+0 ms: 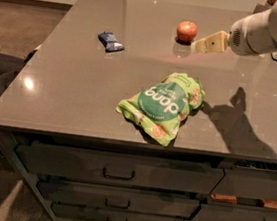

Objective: Move apple near rxbar blueberry

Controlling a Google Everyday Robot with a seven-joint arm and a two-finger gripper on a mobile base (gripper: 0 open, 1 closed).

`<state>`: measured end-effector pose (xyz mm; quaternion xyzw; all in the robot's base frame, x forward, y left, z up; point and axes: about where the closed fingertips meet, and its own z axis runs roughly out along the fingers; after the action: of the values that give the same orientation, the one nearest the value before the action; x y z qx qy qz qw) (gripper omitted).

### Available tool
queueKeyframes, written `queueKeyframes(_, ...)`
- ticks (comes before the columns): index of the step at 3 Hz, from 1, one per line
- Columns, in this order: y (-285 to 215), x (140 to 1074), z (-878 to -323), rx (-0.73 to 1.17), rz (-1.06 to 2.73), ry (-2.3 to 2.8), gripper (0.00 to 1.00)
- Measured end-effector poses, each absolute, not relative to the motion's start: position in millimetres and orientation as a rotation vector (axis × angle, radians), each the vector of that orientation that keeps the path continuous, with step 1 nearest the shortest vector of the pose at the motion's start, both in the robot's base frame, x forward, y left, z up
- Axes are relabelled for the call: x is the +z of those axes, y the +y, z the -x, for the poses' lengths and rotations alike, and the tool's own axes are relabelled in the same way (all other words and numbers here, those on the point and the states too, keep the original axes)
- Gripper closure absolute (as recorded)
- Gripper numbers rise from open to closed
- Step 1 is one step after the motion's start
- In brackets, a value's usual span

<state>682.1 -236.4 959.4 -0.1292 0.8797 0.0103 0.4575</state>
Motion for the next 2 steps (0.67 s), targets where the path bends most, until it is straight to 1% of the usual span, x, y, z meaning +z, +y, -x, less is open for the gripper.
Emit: queueKeyframes(2,-206,951,-756,0.081,0.237,2.128,0.00)
